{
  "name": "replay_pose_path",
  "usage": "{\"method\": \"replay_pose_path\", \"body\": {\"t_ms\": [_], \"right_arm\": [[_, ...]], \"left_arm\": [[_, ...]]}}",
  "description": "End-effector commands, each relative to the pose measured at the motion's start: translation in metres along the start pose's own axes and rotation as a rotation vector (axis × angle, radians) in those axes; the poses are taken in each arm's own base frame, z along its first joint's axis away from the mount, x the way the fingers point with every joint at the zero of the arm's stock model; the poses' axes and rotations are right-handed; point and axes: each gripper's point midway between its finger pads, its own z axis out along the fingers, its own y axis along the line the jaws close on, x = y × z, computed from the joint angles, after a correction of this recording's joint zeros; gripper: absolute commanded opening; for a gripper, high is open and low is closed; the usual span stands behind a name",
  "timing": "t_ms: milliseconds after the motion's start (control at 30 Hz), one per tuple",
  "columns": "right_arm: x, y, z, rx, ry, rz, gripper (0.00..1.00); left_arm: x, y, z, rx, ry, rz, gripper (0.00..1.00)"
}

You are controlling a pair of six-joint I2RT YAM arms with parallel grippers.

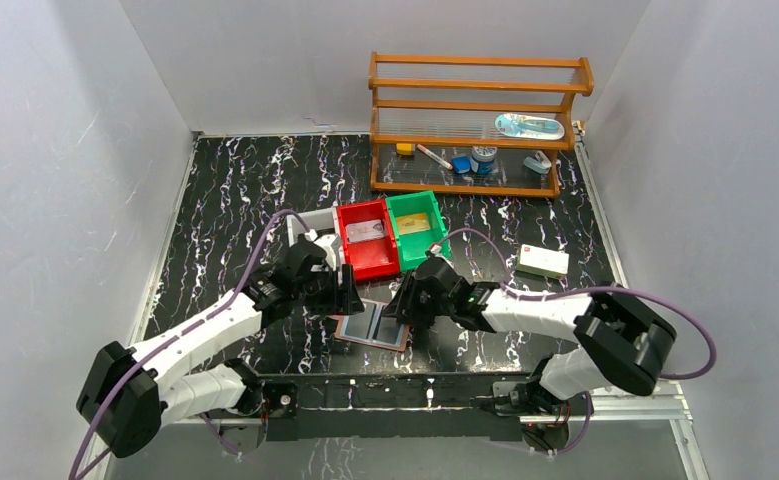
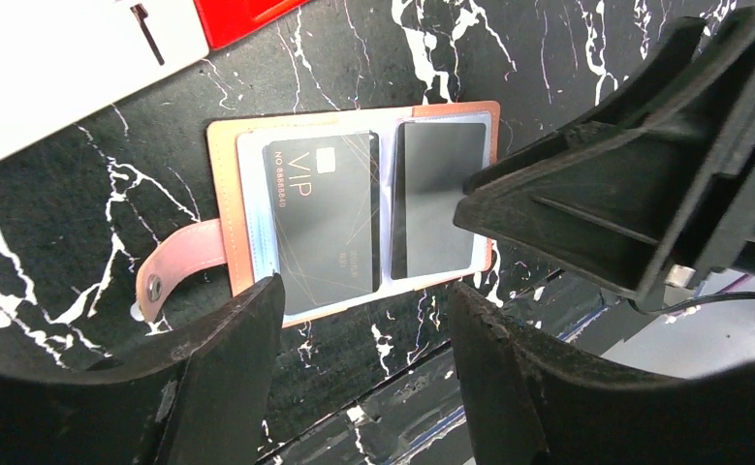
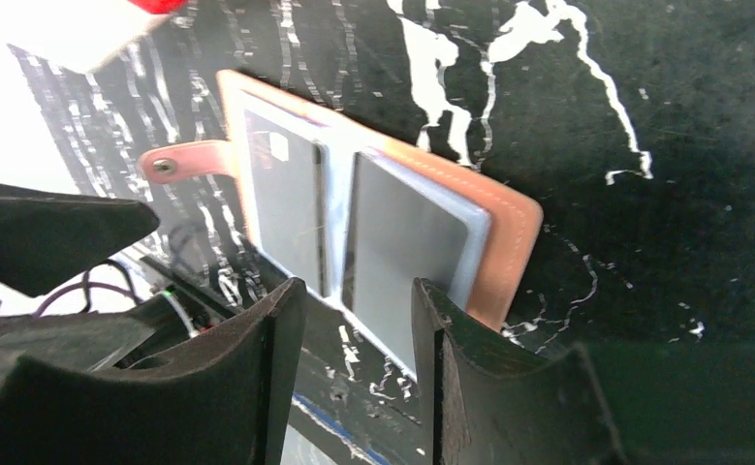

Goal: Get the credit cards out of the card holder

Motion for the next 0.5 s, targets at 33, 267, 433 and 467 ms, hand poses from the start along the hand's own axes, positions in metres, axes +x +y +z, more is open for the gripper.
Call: {"method": "replay_pose_path", "body": {"t_ms": [33,267,433,467], "right_arm": [[0.005,-0.017,0.011,0.095,0.024,0.003,0.52],[0.005,-0.059,0.008,0.203,-0.020,0.041,0.52],[-0.002,-0.058,0.004,0.185,-0.037,0.029,0.52],[-0.003,-0.056,0.003,0.176,-0.037,0.022,0.52]], "left_arm": [[0.014,-0.001,0.014,0.055,0.074,-0.005,0.62],[0.039,0.010,0.029,0.046,0.166,-0.047,0.63],[0.054,0.010,0.031,0.075,0.200,-0.098,0.61],[0.056,0.009,0.030,0.085,0.203,-0.105,0.60]]}}
